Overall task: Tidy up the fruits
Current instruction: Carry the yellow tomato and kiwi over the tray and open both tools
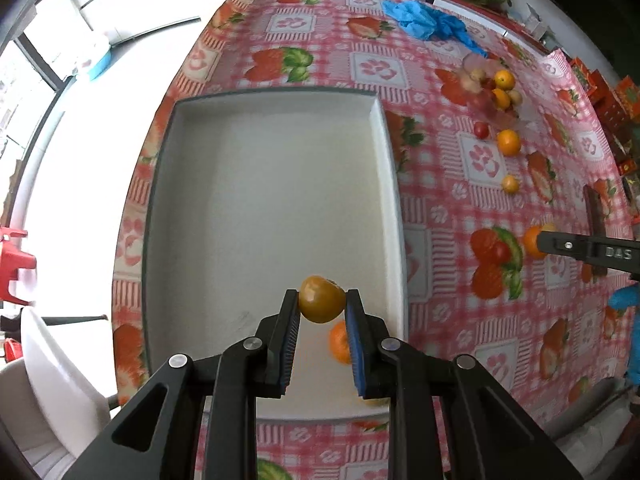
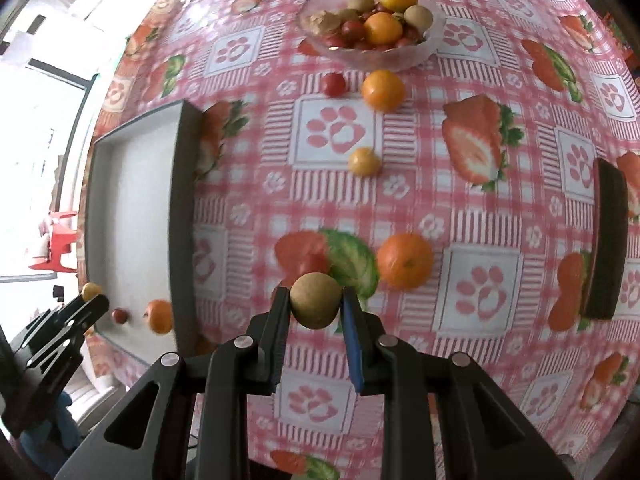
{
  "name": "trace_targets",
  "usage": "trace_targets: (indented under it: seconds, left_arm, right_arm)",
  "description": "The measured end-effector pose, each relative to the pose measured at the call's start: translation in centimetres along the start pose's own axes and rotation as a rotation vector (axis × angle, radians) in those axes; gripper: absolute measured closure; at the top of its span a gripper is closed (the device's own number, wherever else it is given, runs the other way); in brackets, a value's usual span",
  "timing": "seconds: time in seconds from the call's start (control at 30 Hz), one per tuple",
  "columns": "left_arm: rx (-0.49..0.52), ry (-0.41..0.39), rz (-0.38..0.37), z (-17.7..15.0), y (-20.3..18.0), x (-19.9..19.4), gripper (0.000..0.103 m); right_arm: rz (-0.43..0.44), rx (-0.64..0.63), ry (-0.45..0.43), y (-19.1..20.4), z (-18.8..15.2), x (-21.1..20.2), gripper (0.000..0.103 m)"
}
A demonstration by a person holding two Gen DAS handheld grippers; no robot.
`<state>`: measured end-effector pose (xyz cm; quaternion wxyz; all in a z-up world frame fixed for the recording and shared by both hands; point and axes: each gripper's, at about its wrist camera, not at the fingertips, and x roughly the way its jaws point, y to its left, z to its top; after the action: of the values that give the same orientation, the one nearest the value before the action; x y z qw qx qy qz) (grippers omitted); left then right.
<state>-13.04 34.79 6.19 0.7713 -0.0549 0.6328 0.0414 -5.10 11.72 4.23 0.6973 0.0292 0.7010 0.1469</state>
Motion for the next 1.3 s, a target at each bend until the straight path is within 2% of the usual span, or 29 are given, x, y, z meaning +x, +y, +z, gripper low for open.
trace_targets:
  seconds: [0.33,0.8,1.3]
  left_arm:
    - [-0.029,0.031,0.007,-2.1,2.3,0.1,0.079]
    - [-0.049,0.013,-0.011,-2.6,4.5,-0.5,0.079]
    - [-0.071,0.019,-0.005,-3.5,6.4,-0.3,0.079]
  right_arm:
    - [0.040,-0.039,0.026,3.2,-2.6,-0.7,0.075]
    - [0.053,-0.144,0.054,8.5,-2.7,0.4,0.075]
    - [0.060,-0.194,0.083,11.4,-3.0,1.8,0.075]
